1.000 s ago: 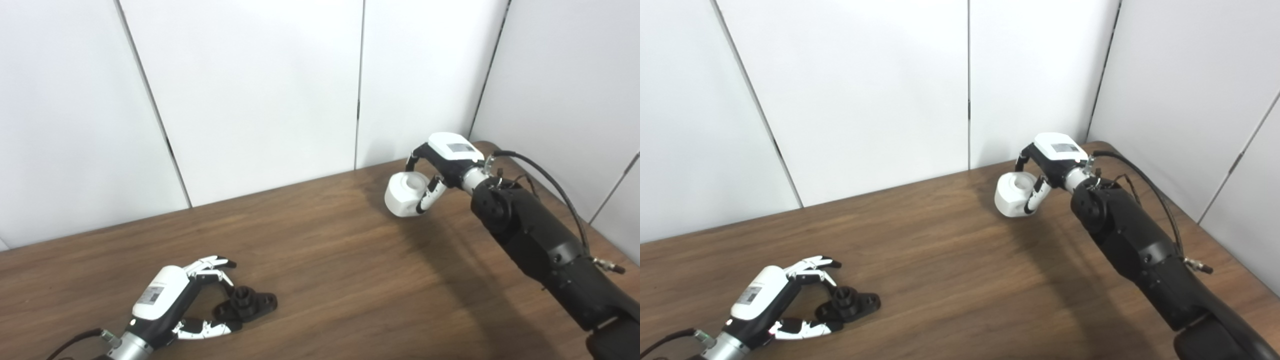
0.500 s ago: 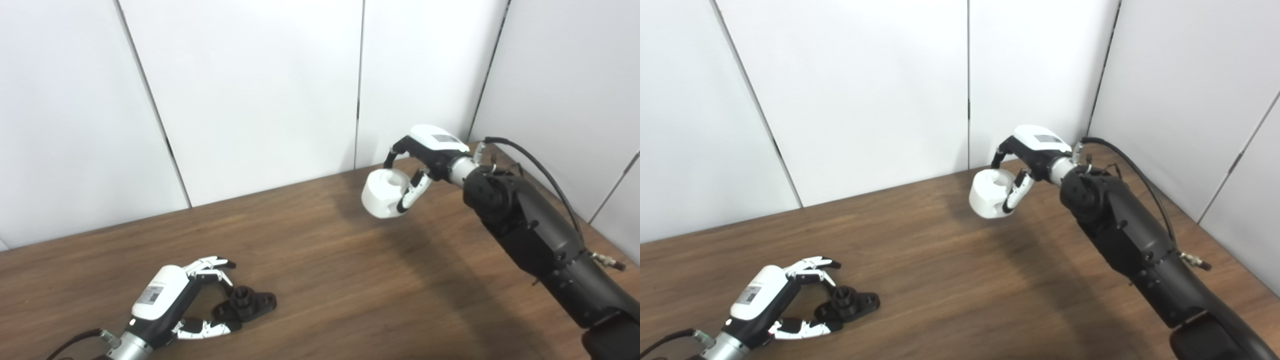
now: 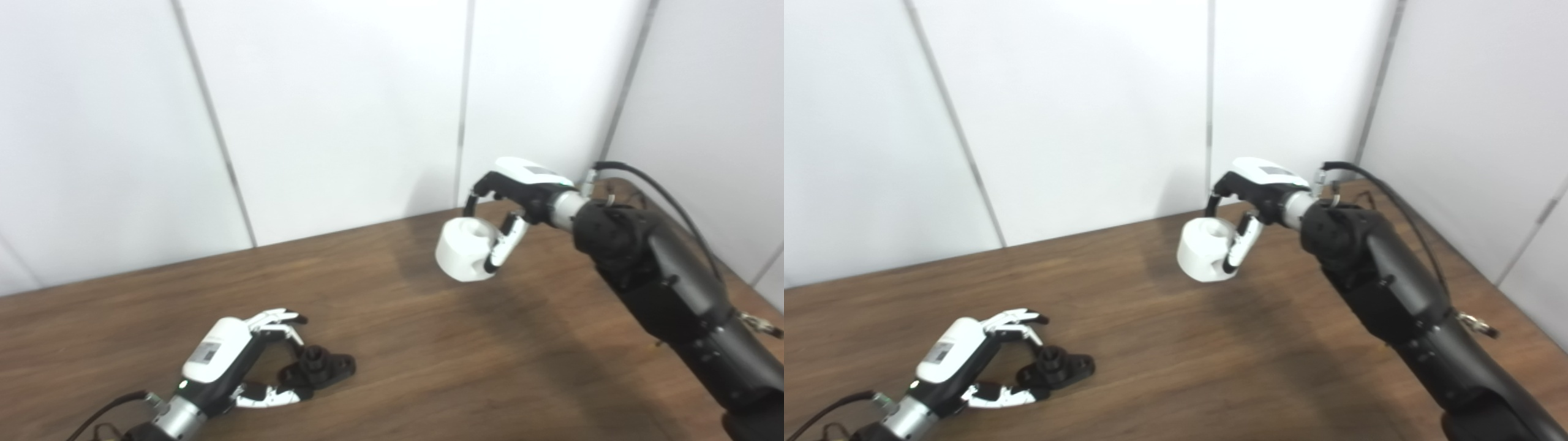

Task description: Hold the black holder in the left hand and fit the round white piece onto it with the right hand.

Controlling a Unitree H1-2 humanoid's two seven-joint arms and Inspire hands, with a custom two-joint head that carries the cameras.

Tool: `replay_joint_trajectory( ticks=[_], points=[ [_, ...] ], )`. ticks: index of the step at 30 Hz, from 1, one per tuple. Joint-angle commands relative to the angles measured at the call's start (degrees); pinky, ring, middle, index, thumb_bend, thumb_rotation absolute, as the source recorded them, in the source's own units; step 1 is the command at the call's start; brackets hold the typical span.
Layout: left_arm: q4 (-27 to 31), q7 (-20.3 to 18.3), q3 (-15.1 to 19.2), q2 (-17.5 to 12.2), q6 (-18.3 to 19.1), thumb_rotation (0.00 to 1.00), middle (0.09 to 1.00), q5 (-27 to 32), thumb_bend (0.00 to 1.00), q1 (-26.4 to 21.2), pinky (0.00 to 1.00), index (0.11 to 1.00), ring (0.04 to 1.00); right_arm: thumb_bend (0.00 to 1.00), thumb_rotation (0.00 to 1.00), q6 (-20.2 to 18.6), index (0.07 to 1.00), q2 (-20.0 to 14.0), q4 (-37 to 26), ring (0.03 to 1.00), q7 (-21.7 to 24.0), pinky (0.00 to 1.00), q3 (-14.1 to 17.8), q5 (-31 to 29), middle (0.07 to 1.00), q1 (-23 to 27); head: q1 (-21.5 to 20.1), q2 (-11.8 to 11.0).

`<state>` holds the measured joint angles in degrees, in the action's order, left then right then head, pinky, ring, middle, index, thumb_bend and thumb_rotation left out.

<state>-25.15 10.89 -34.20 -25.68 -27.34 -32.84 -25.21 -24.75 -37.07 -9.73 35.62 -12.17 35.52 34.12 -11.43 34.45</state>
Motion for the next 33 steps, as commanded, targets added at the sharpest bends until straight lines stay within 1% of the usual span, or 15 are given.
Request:
replay_joint_trajectory(
  ticks=[1, 5, 8, 12, 17, 20, 24, 33],
  points=[
    [-0.84, -6.88, -2.0, -0.17, 2.38, 0.07, 0.807, -3.66, 0.52, 2.98, 0.69, 0.483, 0.851, 0.52, 0.13, -0.07, 0.482, -0.83, -2.95, 0.842, 0.24, 0.8, 0.5, -0.35, 0.761, 3.54, 0.52, 0.08],
    [-0.16, -8.07, -1.61, 0.73, 4.09, 0.07, 0.811, -4.01, 0.52, 3.07, 0.69, 0.483, 0.857, 0.52, 0.13, 1.39, 0.482, -0.28, -5.1, 0.833, 0.21, 0.76, 0.22, -0.51, 0.744, 3.09, 3.39, -0.37],
    [0.15, -8.66, -1.36, 1.33, 5.07, 0.07, 0.811, -4.29, 0.52, 3.14, 0.69, 0.483, 0.859, 0.52, 0.13, 2.1, 0.481, 0.21, -6.38, 0.851, -0.11, 0.78, -0.19, -0.37, 0.74, 2.67, 4.7, -0.39],
    [0.64, -9.81, -1.21, 1.82, 5.95, 0.07, 0.819, -4.63, 0.52, 2.92, 0.69, 0.483, 0.864, 0.52, 0.13, 1.09, 0.482, 1.37, -8.62, 0.875, 0.79, 0.82, -1.26, -0.02, 0.751, 2.6, 5.93, -0.17],
    [0.78, -10.35, -0.97, 2.58, 6.38, 0.07, 0.82, -4.12, 0.52, 2.65, 0.68, 0.483, 0.864, 0.52, 0.13, 1.06, 0.482, 3.24, -10.42, 0.876, 1.12, 0.82, -2.35, 0.27, 0.764, 2.46, 7.91, -0.17],
    [0.31, -9.87, -0.92, 3.16, 6.13, 0.07, 0.815, -4.68, 0.52, 2.51, 0.68, 0.483, 0.859, 0.52, 0.13, 1.82, 0.482, 4.45, -10.83, 0.872, 0.61, 0.81, -2.57, 0.28, 0.762, 2.39, 8.73, -0.06],
    [0.61, -11.21, -1.18, 3.62, 7.02, 0.07, 0.82, -4.71, 0.52, 2.21, 0.69, 0.484, 0.869, 0.52, 0.13, 2.92, 0.482, 6.01, -11.09, 0.867, 0.27, 0.8, -3.27, -0.1, 0.764, 2.76, 9.33, 0.17],
    [0.02, -10.71, -1.02, 4.93, 7.43, 0.07, 0.814, -4.7, 0.52, 1.99, 0.7, 0.484, 0.866, 0.52, 0.13, 4.33, 0.482, 9.42, -10.24, 0.859, 0.22, 0.79, -4.74, -0.03, 0.767, 3.84, 10.58, 0.4]
  ],
)
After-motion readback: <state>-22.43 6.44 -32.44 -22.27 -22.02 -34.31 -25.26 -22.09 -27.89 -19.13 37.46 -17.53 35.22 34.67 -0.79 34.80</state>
